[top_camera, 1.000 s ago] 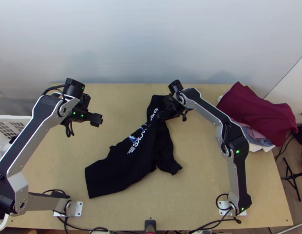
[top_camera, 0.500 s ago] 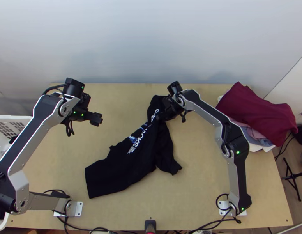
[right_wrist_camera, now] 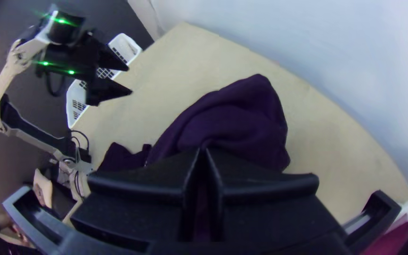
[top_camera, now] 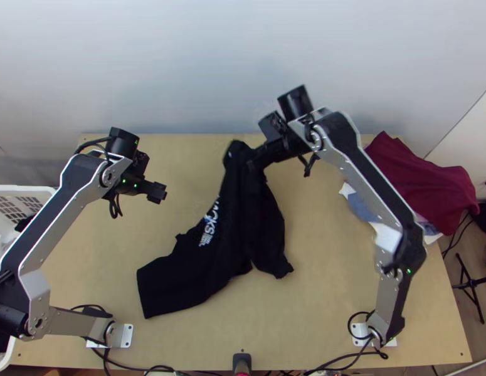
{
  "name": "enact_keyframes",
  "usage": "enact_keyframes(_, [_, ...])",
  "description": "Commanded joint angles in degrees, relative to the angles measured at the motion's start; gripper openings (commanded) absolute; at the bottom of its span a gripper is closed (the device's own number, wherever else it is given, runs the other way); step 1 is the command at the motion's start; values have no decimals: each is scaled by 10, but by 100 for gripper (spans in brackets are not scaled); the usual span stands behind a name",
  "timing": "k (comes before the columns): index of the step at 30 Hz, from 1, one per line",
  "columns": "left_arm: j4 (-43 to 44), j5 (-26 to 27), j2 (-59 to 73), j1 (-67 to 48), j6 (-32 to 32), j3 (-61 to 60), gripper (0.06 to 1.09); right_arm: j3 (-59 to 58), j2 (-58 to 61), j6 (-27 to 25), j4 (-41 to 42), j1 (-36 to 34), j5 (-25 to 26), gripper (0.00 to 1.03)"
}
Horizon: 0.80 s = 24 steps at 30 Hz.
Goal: Fold the t-shirt
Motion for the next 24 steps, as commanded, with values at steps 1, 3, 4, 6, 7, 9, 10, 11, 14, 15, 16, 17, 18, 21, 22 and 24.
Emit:
enact_keyframes(1, [17,1,4,-2,11,-22,103,91,-73,-50,-33,60,67,3])
enact_keyframes(3, [25,3,3,-10,12,-39,103,86,-98,-63,-32,64,99,3])
enact_keyframes(4, [30,3,3,-17,14,-48,103,86,-110,-63,-31,64,112,3])
enact_keyframes(6, [37,2,3,-33,17,-63,103,84,-140,-51,-12,53,141,3])
enact_keyframes(7, [39,2,3,-38,16,-67,103,83,-156,-46,5,41,161,3])
enact_keyframes(9, [43,3,3,-45,12,-67,103,83,-187,-43,36,18,204,3])
enact_keyframes(10, [46,3,3,-47,10,-68,103,83,-201,-41,48,5,218,3])
enact_keyframes(11, [50,3,8,-50,8,-68,103,83,-214,-38,55,-10,225,3])
enact_keyframes(14, [57,3,20,-64,3,-66,103,69,-256,-21,53,-46,228,3])
enact_keyframes(15, [61,3,24,-71,0,-66,103,54,-270,-22,47,-54,228,3])
enact_keyframes(16, [65,3,29,-79,-2,-65,103,38,-283,-22,37,-62,228,3])
enact_keyframes(17, [69,3,35,-87,-7,-64,103,19,-294,-22,19,-66,227,3])
enact_keyframes(18, [74,3,43,-97,-11,-61,103,-5,-303,-22,4,-67,227,3])
enact_keyframes(21, [97,3,77,-129,-23,-50,103,-114,-352,-31,-12,-73,224,3])
enact_keyframes(22, [103,3,93,-138,-25,-41,103,-148,-369,-36,-17,-75,221,3])
enact_keyframes(24, [115,3,127,-152,-28,-15,103,-202,-396,-41,-31,-84,218,3])
